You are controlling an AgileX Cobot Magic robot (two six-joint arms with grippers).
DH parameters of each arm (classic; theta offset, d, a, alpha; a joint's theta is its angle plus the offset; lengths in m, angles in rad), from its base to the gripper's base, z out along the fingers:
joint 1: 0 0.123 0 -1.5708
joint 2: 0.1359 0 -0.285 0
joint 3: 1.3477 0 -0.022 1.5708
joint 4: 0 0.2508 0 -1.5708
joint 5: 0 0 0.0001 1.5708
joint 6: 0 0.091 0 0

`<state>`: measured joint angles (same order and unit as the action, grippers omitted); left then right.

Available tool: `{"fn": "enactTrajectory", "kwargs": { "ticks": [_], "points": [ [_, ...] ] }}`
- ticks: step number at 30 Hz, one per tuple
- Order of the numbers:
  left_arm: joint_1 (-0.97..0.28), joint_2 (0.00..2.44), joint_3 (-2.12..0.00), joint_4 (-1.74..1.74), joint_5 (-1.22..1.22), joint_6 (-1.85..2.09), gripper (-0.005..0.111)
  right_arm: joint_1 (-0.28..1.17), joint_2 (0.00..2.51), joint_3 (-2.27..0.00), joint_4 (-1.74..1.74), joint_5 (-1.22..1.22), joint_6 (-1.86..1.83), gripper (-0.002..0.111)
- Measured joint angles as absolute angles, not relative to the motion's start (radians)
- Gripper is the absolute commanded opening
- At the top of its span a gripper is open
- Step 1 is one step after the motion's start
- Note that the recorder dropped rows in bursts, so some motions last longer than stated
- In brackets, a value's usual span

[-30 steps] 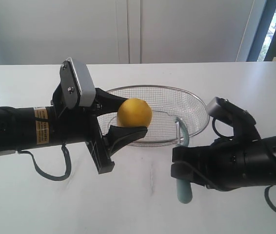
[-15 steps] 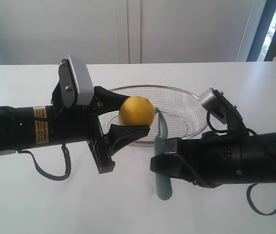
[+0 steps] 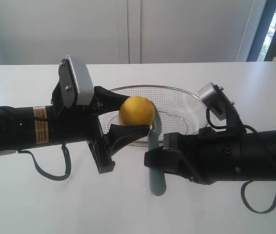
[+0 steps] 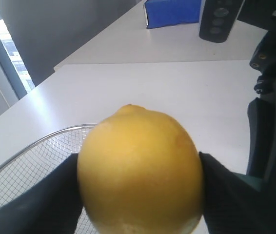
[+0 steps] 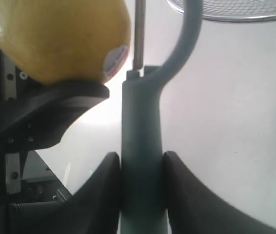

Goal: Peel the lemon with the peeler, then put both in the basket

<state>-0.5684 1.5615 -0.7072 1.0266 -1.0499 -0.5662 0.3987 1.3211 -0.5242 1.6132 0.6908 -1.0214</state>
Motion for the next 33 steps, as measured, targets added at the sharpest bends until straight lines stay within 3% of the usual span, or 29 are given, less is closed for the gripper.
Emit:
{"fn": "enactTrajectory", "kwargs": {
  "ticks": [33],
  "points": [
    [-0.568, 1.561, -0.71, 1.017, -1.031, -0.566, 0.0, 0.399, 1.197, -0.524, 1.614, 0.518, -1.024, 0.0]
  ]
}}
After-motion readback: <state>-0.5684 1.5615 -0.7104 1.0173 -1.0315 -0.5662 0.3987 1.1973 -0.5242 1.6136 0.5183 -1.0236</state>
